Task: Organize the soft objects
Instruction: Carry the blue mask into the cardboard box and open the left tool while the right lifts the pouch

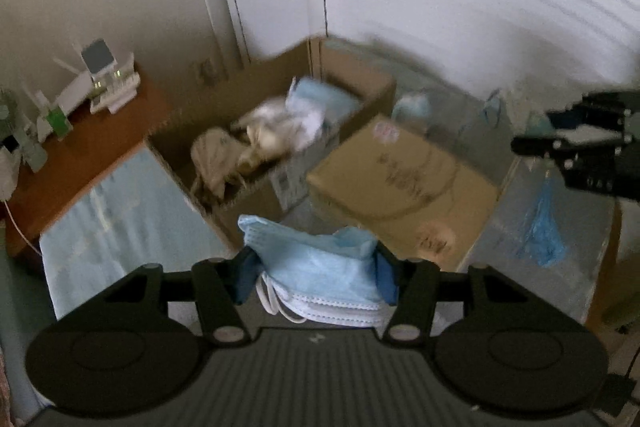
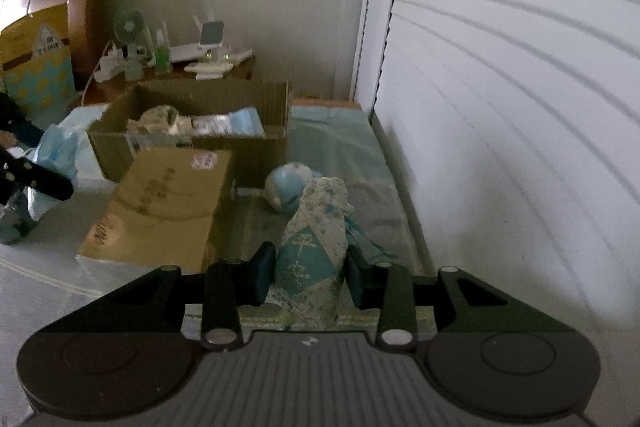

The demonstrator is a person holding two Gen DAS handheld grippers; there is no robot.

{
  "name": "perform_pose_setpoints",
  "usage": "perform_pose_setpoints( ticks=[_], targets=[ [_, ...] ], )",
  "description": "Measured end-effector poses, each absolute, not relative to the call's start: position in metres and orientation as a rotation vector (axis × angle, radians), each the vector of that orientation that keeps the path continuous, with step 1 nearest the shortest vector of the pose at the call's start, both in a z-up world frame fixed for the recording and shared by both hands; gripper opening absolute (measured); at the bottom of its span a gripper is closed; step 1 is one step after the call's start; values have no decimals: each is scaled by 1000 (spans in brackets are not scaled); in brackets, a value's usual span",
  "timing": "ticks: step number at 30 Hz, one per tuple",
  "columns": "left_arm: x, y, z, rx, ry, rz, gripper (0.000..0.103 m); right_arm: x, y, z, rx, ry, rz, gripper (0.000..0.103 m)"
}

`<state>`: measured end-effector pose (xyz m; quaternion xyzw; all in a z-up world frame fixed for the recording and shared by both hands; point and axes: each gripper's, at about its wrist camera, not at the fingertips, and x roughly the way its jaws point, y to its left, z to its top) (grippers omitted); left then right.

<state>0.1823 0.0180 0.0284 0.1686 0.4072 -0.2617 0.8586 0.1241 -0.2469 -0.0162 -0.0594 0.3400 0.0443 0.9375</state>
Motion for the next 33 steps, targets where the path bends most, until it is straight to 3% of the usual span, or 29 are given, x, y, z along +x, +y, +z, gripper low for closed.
perform_pose_setpoints(
  ticks=[11, 19, 20, 24, 30, 33],
  targets=[
    [231, 6, 75, 247, 712, -479, 57, 106, -245, 9, -132, 630, 106, 42],
    [271, 2, 57, 128, 740, -386, 60, 106, -244, 13, -129, 619, 118, 42],
    [274, 2, 51, 116, 743, -367, 61, 106, -243, 12, -131, 620, 122, 42],
    [276, 3, 36, 99, 753, -283, 89, 106, -244, 12, -130, 620, 129, 42],
    [246, 1, 36, 138, 720, -246, 101, 106, -244, 13, -132, 618, 128, 42],
    [225, -2, 38, 182, 683, -234, 102, 108, -244, 12, -130, 621, 130, 42]
  ],
)
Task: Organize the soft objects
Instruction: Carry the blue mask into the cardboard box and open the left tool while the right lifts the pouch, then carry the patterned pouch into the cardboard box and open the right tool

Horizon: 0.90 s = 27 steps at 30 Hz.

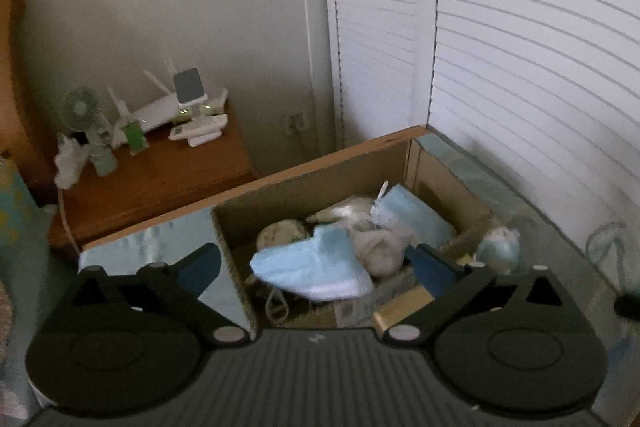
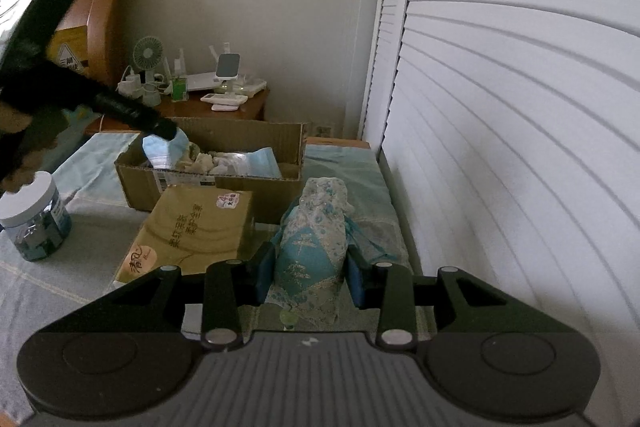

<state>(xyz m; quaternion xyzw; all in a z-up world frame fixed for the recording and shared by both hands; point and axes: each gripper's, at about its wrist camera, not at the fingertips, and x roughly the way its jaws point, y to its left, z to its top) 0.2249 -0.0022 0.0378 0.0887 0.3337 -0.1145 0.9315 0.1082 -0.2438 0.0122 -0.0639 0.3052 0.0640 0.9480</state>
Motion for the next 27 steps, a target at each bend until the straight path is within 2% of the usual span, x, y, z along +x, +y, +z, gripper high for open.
perform_pose_setpoints(
  ticks=[12, 27],
  targets=[
    [144, 10, 35, 78, 603, -248, 102, 119, -231, 23, -151, 615, 174, 42],
    [114, 27, 15, 53, 598, -211, 102, 200, -193, 67, -217, 583, 303, 42]
  ],
)
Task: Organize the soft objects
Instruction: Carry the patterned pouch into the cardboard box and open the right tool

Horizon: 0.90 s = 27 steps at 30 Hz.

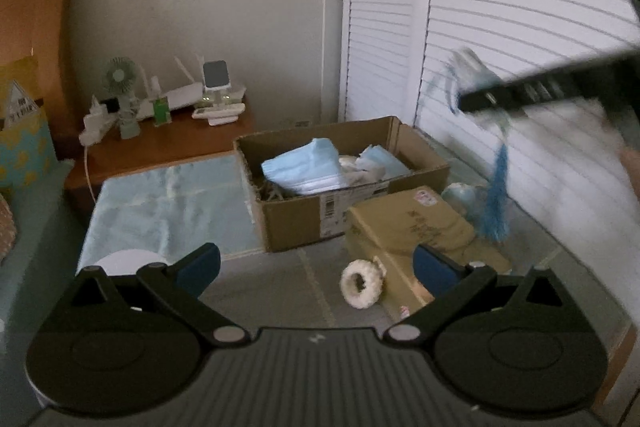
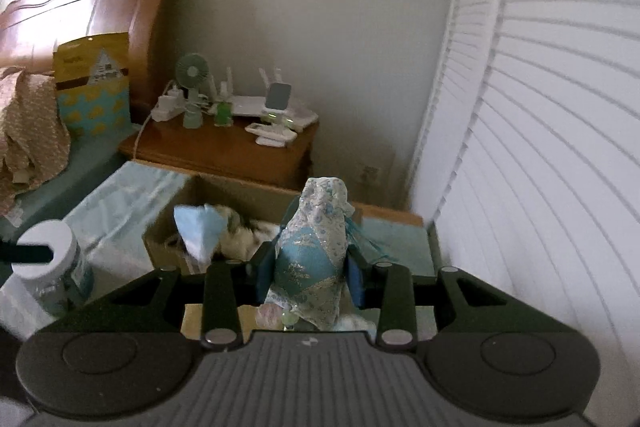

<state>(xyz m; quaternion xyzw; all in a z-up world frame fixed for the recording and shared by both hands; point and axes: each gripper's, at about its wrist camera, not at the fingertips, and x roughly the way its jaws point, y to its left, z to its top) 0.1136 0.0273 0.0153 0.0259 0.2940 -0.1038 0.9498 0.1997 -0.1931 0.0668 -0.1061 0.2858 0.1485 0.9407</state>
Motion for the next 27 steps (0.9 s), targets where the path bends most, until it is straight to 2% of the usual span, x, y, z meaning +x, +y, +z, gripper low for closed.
perform_pose_setpoints(
  ticks=[13, 27],
  targets=[
    [113, 39, -1, 31, 632, -209, 102, 286, -136, 87, -334, 541, 469, 42],
    [121, 43, -16, 24, 674, -187, 102, 317, -120, 31, -421, 644, 553, 42]
  ],
)
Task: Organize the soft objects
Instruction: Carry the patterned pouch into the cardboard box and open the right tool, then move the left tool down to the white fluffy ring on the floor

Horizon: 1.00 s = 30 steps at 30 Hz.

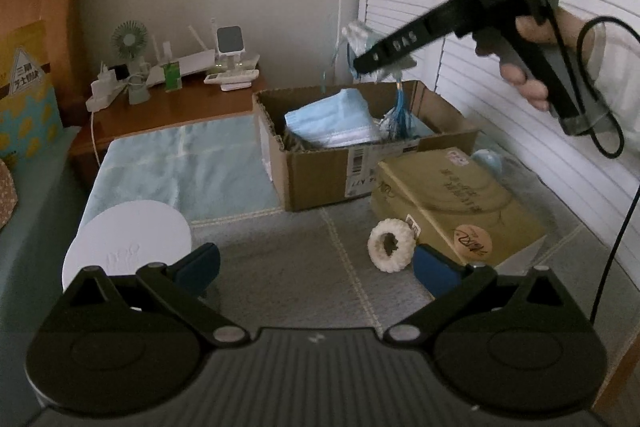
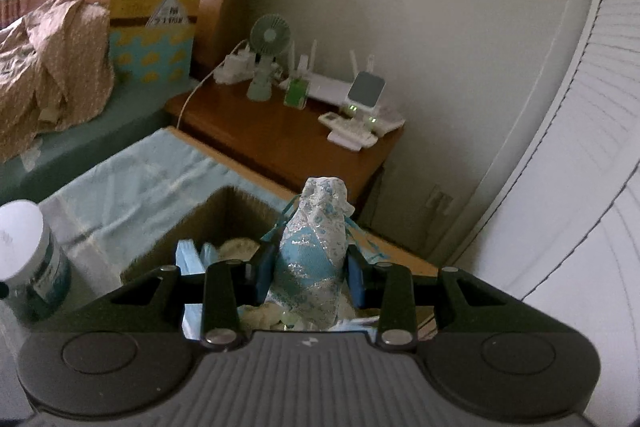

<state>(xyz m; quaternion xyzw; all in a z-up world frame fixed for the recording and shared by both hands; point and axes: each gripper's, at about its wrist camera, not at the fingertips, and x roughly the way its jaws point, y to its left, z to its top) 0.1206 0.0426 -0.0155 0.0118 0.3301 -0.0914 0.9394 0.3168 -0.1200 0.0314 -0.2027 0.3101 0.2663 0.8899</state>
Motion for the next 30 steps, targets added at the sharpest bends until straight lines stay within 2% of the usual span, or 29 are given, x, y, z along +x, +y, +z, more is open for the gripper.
perform_pose_setpoints(
  ticks=[3, 6, 8, 16, 19, 30],
  targets=[
    [120, 41, -16, 27, 676, -195, 102, 315, -123, 23, -440, 671, 577, 43],
    [120, 39, -16, 27, 676, -205, 102, 311, -125, 17, -467, 695, 600, 51],
    [121, 39, -16, 25, 677, -205, 102, 308, -128, 17, -468, 689, 576, 75],
    [118, 40, -13, 14, 669, -210, 102, 299, -147, 28, -343, 680, 486, 100],
    [117, 40, -13, 17, 669, -211, 102, 287, -152, 30, -304, 685, 455, 103],
    [125, 40, -25, 51, 711, -281, 102, 225, -175, 29, -218, 705, 348, 103]
  ],
)
